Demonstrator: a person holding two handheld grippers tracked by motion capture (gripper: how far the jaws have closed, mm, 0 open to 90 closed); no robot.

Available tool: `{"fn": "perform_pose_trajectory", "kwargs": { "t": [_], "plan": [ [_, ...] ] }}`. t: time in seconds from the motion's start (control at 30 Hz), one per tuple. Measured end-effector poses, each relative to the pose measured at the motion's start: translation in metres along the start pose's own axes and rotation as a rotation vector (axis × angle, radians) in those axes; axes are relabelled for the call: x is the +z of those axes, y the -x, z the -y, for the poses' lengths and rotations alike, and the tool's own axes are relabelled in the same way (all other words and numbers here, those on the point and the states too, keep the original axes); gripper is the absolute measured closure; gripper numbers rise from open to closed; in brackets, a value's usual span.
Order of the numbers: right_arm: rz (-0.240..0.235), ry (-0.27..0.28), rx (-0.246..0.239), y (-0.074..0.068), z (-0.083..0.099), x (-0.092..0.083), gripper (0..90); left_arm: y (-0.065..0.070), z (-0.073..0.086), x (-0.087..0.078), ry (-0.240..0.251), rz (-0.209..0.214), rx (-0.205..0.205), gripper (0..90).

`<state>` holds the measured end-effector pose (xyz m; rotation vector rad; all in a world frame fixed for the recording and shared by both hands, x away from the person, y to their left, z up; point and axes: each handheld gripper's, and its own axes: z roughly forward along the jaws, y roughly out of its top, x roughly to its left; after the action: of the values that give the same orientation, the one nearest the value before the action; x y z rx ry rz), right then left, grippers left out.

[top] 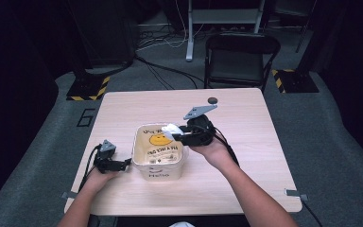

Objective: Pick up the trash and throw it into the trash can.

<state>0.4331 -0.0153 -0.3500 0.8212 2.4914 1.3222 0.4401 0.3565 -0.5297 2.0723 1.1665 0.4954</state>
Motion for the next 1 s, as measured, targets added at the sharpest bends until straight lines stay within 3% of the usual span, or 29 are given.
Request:
{"fn": "perform_pose_trajectory", "kwargs": {
  "t": [1.0],
  "plan": [
    [-0.027, -0.037, 0.008, -0.013, 0.0, 0.057, 57.7, 0.0, 0.0, 0.0, 0.005, 0.001, -0.003, 8.0]
  ]
}}
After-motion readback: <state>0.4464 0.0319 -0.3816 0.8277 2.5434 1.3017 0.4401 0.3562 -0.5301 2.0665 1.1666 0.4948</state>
